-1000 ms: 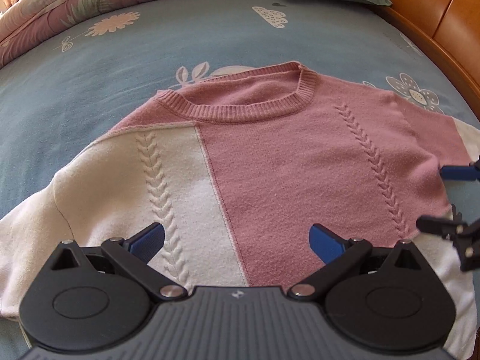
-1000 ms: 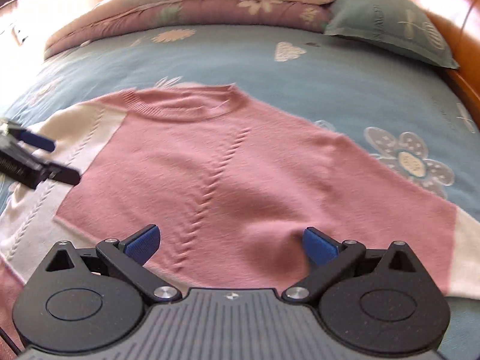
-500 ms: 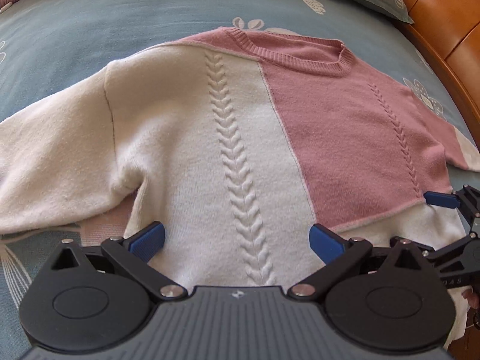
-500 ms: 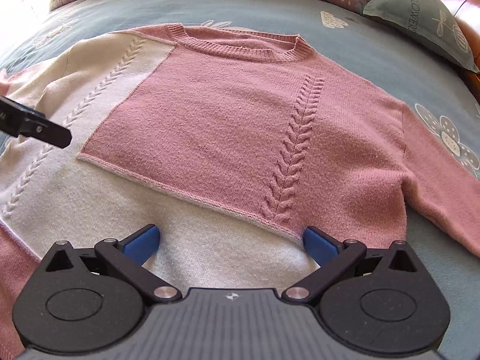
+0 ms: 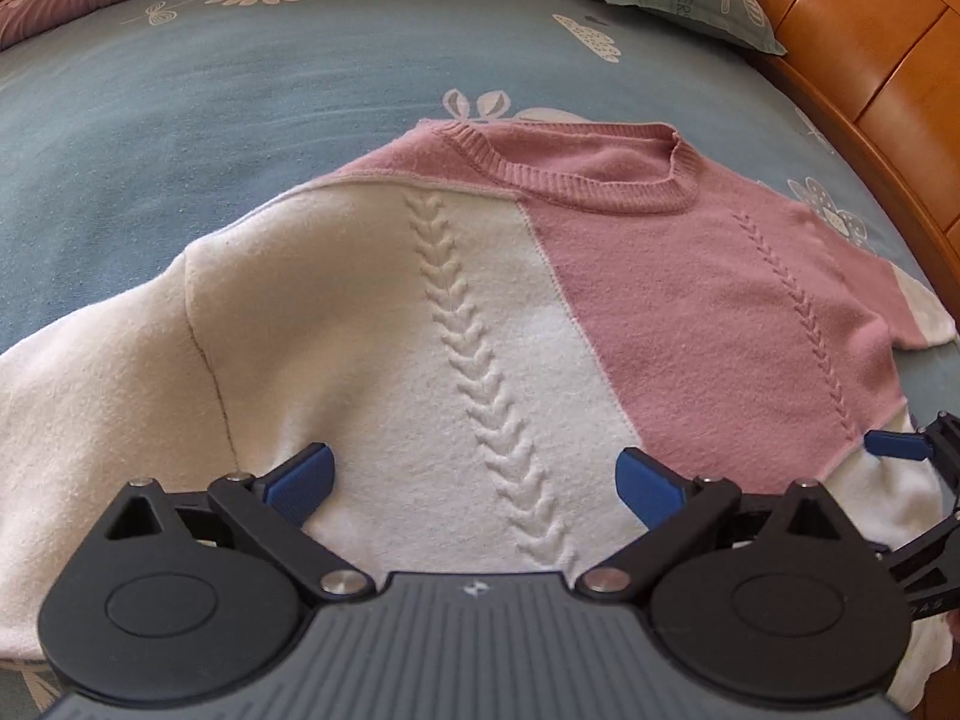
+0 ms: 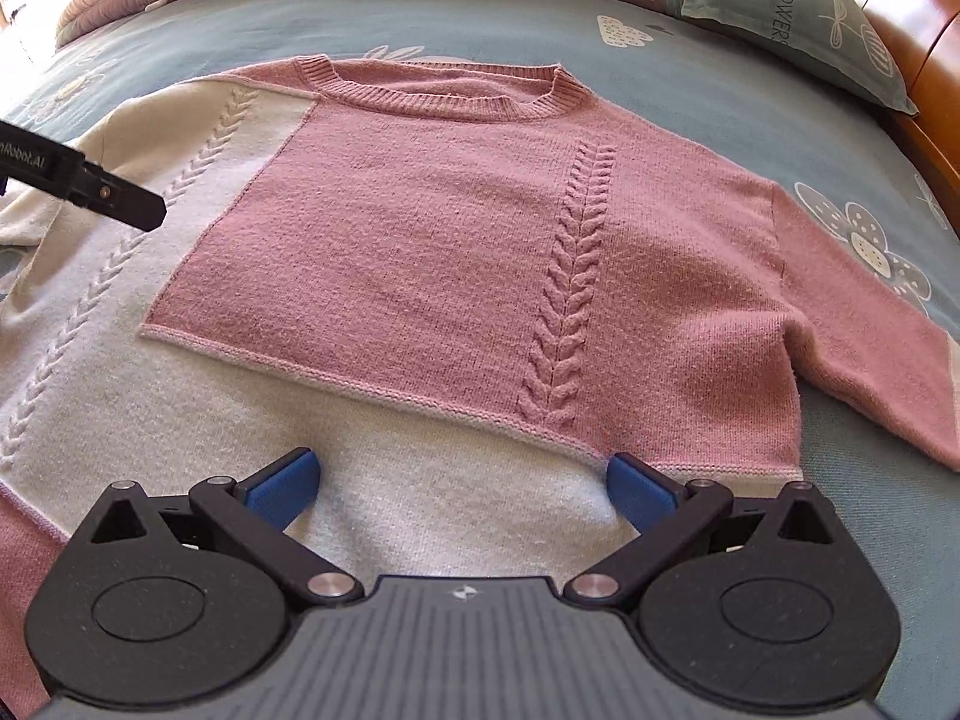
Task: Fold clothes
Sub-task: 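Smooth the cream body panel flat with the right tool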
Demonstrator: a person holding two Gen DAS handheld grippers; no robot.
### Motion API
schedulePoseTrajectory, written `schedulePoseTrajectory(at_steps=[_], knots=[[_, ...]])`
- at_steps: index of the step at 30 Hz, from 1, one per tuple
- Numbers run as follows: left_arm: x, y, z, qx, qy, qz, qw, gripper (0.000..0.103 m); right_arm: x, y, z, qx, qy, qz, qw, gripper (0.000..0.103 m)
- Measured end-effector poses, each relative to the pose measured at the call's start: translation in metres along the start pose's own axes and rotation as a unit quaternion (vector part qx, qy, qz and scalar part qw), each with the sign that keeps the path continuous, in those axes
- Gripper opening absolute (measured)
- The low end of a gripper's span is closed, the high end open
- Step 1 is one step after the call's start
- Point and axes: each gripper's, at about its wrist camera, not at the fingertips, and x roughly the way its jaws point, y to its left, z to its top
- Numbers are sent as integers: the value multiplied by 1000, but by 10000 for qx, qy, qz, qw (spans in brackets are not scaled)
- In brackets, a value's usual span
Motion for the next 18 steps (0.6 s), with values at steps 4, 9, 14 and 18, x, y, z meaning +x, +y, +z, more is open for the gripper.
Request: schedulePoseTrajectory(at_steps=[4, 9, 14, 18], knots=[[-14, -6, 5, 557, 60, 86, 9984, 97, 0, 0, 0, 41, 1, -22, 10000, 103], [-30, -16, 0, 586, 341, -477, 9966, 97, -1, 0, -3, 99, -72, -40, 9999, 103], [-24, -10, -21, 943, 414, -4, 9947, 96, -1, -1, -3, 105, -71, -22, 9999, 103], [-31, -14, -24, 656, 563, -4, 9963, 96, -1, -1, -5, 106, -126, -23, 9999, 103]])
